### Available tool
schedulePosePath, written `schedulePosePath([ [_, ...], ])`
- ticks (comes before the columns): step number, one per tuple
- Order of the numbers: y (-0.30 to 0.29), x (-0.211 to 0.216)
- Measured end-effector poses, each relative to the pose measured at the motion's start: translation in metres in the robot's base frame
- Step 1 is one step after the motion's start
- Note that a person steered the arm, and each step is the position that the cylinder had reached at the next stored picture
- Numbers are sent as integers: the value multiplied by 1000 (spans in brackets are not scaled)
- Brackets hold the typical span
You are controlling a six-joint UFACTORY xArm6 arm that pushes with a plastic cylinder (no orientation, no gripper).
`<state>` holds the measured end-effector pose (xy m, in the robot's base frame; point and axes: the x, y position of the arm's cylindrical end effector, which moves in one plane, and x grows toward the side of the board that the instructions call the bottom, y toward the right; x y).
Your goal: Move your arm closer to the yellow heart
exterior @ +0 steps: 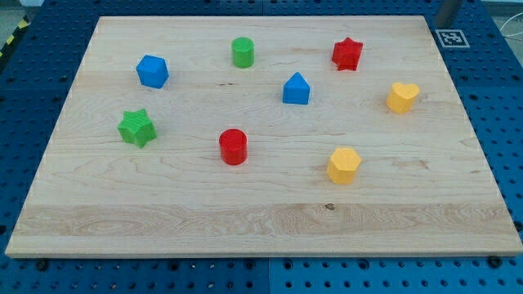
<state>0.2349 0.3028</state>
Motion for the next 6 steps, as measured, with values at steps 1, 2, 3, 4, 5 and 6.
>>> schedulePosePath([
  [1,-28,25],
  [2,-28,26],
  [3,-28,31],
  [4,-30,43],
  [5,-33,84],
  [6,-35,115],
])
